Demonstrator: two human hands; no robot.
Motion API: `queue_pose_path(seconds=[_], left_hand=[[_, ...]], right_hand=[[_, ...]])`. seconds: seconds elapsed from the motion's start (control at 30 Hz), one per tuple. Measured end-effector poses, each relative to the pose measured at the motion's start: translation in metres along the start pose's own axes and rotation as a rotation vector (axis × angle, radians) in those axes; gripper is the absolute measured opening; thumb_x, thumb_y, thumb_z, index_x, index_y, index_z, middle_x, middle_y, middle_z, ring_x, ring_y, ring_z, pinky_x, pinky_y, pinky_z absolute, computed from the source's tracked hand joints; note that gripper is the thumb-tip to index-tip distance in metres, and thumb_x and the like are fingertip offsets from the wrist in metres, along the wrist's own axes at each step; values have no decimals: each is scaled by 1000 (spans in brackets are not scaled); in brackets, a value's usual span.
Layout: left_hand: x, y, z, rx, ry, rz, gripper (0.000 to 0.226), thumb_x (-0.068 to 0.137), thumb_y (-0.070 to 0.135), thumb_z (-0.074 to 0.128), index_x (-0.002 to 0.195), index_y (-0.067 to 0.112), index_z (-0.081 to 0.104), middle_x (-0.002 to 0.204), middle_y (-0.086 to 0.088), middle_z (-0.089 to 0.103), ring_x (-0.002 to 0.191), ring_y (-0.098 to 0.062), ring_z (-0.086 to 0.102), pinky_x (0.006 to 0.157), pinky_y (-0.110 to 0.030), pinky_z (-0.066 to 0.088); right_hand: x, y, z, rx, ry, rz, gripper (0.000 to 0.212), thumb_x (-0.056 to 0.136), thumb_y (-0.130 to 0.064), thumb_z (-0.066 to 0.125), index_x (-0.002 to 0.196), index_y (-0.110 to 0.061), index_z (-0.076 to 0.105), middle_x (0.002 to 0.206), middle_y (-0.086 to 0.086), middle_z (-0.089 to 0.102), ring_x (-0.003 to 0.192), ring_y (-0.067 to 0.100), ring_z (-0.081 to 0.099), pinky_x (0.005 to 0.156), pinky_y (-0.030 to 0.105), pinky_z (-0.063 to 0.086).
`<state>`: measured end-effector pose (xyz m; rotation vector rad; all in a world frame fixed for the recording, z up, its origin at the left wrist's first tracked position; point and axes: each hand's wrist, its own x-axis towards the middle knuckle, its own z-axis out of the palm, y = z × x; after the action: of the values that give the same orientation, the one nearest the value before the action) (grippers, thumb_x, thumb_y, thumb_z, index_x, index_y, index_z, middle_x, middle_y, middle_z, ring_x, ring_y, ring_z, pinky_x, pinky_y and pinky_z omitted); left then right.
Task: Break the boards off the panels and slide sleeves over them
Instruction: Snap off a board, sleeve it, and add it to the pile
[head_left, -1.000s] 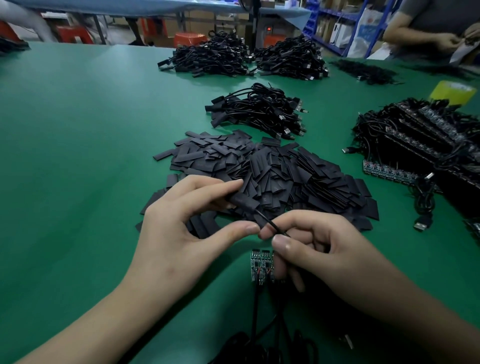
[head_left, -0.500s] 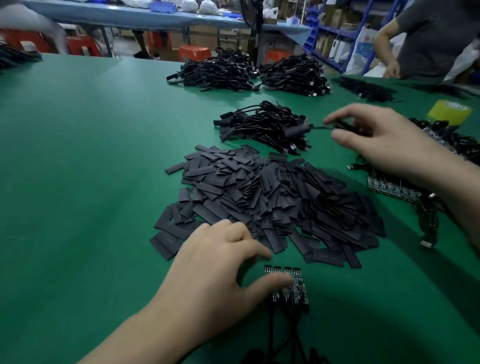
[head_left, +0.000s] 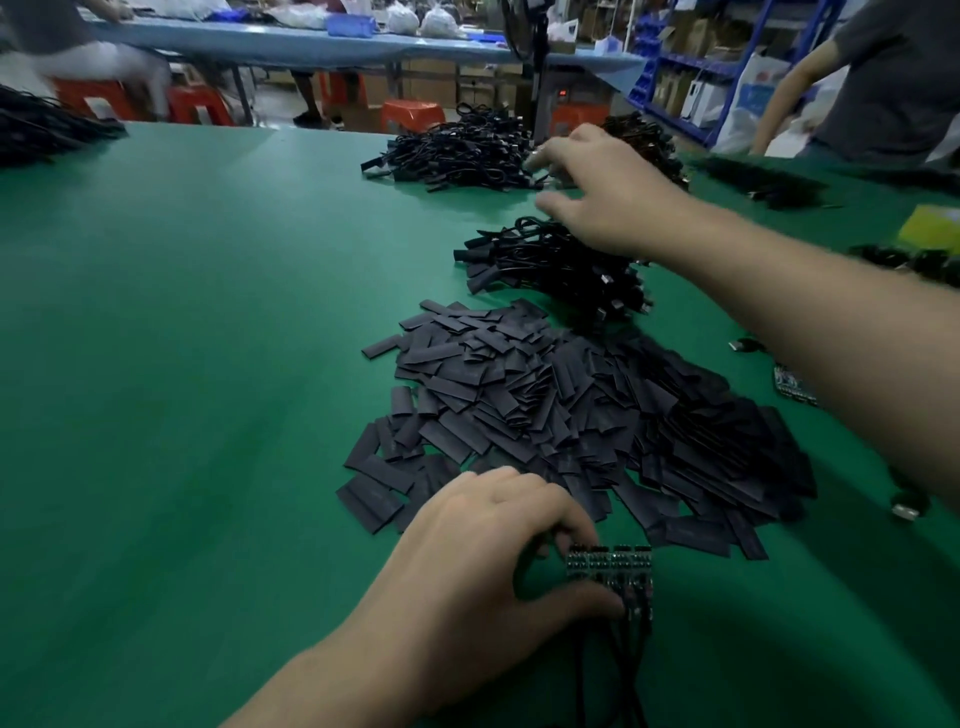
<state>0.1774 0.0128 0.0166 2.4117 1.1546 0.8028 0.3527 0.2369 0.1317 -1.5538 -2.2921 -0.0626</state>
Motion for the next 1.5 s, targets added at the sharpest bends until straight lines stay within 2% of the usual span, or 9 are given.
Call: queue_pose_path(seconds=[0.13,0.3,0.43,0.7,0.83,1.03,1.17,1.4,1.5], left_hand=[[0,-1,-1,-314,43,-193,25,74,54,79,91,37,69,76,19,65,67,3,60,65,-7,43],[4,-2,-4,-637,119,-312,25,63,41,86,82,29,77,67,5,69,59,-1,57,59,-13,44],[4,4,-7,-712,89,-310,22,63,35,88,81,27,78,63,7,66,57,-1,50,55,-16,39],[5,11,-7,-756,67,-379,23,62,37,84,75,19,79,64,-10,71,58,-10,59,59,-21,47],[7,10,-9,-809,38,-385,9,64,26,81,69,19,79,59,-6,70,54,-7,62,57,-15,49],[8,11,-10,-953,20,-413,4,67,16,78,69,12,77,60,-5,70,52,-8,63,56,-14,50],[9,11,-11,-1029,-5,-405,1,68,10,77,68,10,78,61,-7,70,52,-8,63,56,-15,51],[5,7,-10,-1009,150,-326,15,60,19,85,70,12,78,60,-8,70,48,-9,62,53,-16,51],[3,8,-9,-900,237,-239,13,62,27,84,71,21,78,65,-4,72,55,-13,62,56,-22,51]], right_hand=[[-99,-25,-1,223,6,-66,22,102,-35,56,118,-26,69,112,-9,60,99,2,57,89,11,41],[-216,-40,3,610,-269,81,36,90,-66,48,101,-40,70,94,-15,73,88,5,69,84,38,57],[-246,-42,14,894,-383,173,20,91,-52,63,93,-34,72,73,-11,66,64,-2,57,59,14,45],[-261,-47,28,1024,-242,239,7,96,-30,69,92,-29,75,72,-9,72,57,8,60,54,25,47],[-260,-47,32,1137,-251,223,9,98,-20,68,94,-25,74,88,-1,78,78,10,73,68,19,54],[-260,-47,35,1265,-265,259,10,92,-27,68,95,-21,75,94,8,78,90,27,74,80,28,58],[-258,-49,32,1376,-330,272,12,90,-29,69,94,-19,76,95,9,78,87,20,72,80,24,57],[-257,-37,27,942,-190,267,6,93,-31,71,87,-29,73,66,-16,65,58,-3,58,58,11,44],[-260,-42,28,548,-14,104,15,94,-42,68,105,-34,72,94,-21,64,88,-1,62,75,14,46]])
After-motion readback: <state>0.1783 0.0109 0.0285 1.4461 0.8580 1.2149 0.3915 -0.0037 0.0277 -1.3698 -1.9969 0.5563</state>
